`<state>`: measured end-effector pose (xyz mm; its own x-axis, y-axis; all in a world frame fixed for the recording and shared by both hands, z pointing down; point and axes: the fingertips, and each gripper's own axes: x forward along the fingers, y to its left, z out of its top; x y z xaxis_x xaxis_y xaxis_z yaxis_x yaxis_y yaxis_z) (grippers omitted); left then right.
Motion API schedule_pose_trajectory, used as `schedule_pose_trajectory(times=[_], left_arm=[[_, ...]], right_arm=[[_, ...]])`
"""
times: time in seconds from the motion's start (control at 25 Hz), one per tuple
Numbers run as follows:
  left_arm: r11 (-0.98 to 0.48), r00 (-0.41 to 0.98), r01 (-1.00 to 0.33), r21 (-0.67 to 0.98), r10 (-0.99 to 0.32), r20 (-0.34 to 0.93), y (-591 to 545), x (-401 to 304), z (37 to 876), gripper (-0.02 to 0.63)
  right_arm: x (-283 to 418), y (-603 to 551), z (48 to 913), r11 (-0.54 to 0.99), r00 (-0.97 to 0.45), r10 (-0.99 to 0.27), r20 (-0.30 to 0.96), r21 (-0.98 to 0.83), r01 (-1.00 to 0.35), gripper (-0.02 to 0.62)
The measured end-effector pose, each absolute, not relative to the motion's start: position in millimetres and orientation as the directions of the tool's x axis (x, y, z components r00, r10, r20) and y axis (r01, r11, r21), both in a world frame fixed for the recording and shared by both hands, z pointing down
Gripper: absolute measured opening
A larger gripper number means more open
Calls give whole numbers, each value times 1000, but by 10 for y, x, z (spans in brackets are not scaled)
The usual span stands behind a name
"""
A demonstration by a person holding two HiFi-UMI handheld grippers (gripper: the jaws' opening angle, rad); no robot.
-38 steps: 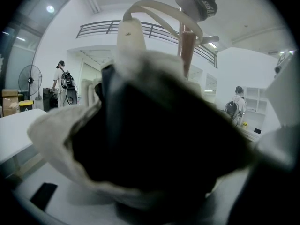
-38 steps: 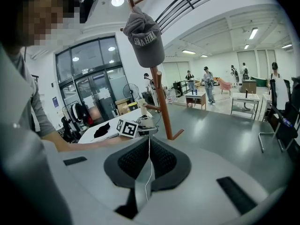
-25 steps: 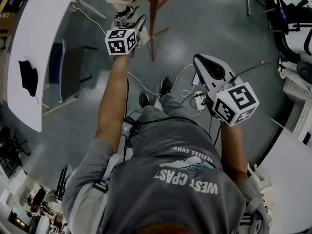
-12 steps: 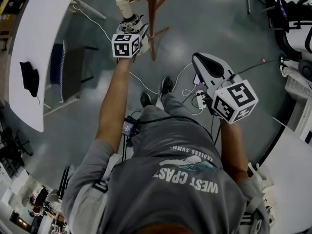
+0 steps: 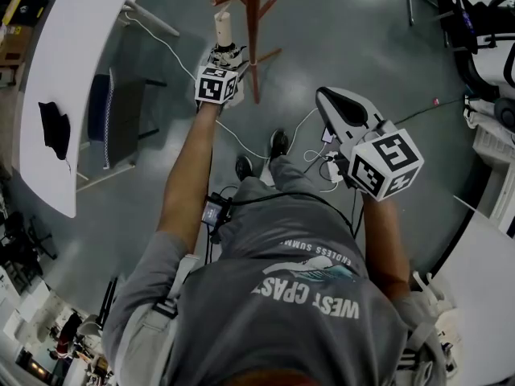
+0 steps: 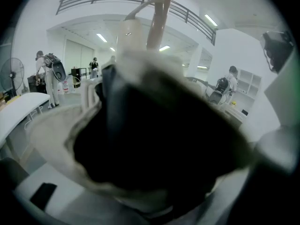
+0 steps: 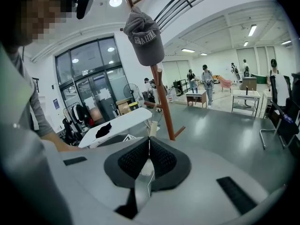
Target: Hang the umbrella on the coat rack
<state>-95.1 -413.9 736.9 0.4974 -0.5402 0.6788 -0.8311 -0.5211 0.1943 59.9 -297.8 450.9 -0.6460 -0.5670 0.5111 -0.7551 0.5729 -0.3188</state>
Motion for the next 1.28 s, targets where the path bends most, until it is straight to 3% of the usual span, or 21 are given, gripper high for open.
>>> schedule_pose_trajectory(times=[0.76,1.08,1.28], left_arm=[[-633,437,-767,107,-393,809,-3839,-1006,7464,367],[-636,453,-768,76,-456,766,-3928,-1137,6930,364],[-616,474,-787,36,-567,674,-3906,-1359,6266,268]], right_arm=[[675,-2748,4316,547,-628,-628,459,-314,-776,29],[708,-2631,4150,539,-619,-659,427,-307,-785,31],[691,-2544,4038,535,-613,-684,395,-300,-790,29]])
